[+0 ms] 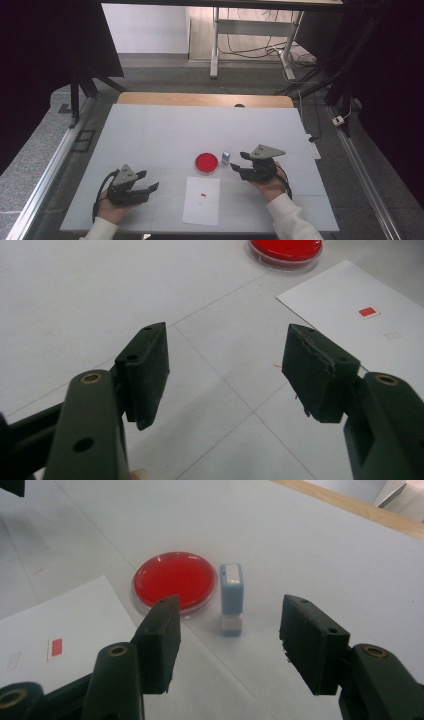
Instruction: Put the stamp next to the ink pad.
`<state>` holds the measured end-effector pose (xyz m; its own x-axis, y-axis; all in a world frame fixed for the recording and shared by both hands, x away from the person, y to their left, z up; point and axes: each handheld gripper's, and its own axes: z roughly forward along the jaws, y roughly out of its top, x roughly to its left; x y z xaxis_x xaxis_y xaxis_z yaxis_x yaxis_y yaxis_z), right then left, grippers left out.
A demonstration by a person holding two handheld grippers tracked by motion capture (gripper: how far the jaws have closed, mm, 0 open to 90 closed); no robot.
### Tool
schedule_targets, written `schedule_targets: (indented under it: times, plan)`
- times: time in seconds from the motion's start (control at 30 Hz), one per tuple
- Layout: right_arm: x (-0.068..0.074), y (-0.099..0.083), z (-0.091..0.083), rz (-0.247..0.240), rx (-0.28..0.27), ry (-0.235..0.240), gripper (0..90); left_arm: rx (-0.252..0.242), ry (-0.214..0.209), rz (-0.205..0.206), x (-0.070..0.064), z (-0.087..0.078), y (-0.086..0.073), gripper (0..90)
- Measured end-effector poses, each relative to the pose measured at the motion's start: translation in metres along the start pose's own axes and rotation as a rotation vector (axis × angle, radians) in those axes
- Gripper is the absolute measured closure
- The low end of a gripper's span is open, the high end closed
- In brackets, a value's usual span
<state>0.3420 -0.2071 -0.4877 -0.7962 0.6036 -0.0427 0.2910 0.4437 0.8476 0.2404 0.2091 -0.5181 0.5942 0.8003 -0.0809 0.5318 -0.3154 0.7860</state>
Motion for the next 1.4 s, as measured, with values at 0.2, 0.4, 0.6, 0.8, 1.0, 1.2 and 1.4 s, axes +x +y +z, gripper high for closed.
schedule_targets:
  times: [0.2, 0.4, 0.6, 0.8, 1.0, 1.2, 1.4]
  plan:
    - [-0.002, -0.017, -0.018, -0.010, -0.019, -0.028, 41.7, -0.002, -0.006, 0.000, 0.002, -0.001, -0.001, 35.0]
    - [-0.011, -0.038, -0.042, 0.004, -0.025, -0.063, 41.6, -0.003, -0.005, 0.000, 0.003, -0.001, -0.001, 35.1]
    - [-0.019, -0.062, -0.069, 0.031, -0.010, -0.098, 41.7, 0.000, -0.006, -0.001, 0.002, 0.000, -0.001, 35.0]
    - [-0.027, -0.073, -0.083, 0.054, -0.011, -0.124, 41.7, 0.001, -0.004, -0.003, 0.002, 0.000, -0.001, 35.0]
    - [-0.027, -0.072, -0.079, 0.040, -0.012, -0.110, 41.7, 0.000, -0.002, -0.006, 0.003, 0.000, -0.001, 34.9]
    - [-0.023, -0.069, -0.076, 0.010, -0.007, -0.109, 41.7, 0.003, -0.004, -0.009, 0.003, 0.001, -0.001, 34.8]
    - [-0.024, -0.069, -0.078, 0.017, -0.012, -0.114, 41.6, 0.008, -0.003, -0.007, 0.003, 0.001, -0.002, 34.6]
